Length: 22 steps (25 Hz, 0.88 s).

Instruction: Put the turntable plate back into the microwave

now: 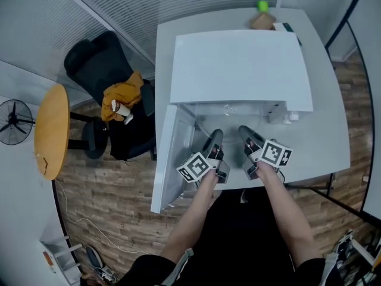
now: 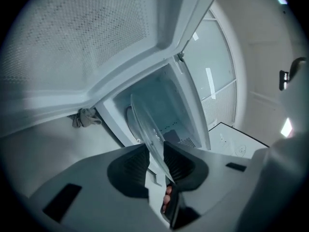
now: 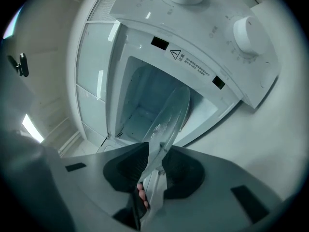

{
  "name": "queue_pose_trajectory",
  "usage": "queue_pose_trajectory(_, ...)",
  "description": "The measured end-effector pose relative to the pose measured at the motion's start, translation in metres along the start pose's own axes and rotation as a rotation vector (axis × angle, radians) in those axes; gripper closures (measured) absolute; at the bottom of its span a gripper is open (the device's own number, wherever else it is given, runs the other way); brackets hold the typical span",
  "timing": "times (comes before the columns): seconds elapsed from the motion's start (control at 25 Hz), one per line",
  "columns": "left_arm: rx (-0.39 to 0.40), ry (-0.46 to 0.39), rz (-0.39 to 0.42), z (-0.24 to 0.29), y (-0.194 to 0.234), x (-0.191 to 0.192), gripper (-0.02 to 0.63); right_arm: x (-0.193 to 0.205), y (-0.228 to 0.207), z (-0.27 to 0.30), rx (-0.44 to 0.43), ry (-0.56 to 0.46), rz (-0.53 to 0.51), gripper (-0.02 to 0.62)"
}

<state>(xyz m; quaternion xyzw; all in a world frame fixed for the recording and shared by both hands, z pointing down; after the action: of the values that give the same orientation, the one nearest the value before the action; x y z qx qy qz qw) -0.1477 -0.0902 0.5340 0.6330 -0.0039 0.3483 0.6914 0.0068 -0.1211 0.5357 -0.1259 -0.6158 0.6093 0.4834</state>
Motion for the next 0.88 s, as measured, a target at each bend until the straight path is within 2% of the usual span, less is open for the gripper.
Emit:
queue_pose_trajectory(0.64, -0.044, 0.025, 0.077, 0.056, 0.022, -0.03, 0.509, -0.033, -0.025, 0.048, 0.023, -0.026, -0.035, 0.499)
queue_pose_trajectory(0.88, -0.069, 0.044, 0.094, 0.07, 0.028, -0.038, 0.508, -0.042, -0.031, 0.058, 0.042, -0.04, -0.011, 0.499)
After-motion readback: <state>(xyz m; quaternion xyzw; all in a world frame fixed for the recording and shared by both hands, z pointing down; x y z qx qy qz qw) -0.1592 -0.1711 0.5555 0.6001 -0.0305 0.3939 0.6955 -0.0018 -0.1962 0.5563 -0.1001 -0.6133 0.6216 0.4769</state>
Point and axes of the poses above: the fingertips, and each gripper's own axes: z forward along the fingers, y to its left, x out of its underside, the point moved 5 cm from there along -z, backward along the fingers, and after that the axes turned 2 degrees about -z, right-handed, at the moved point
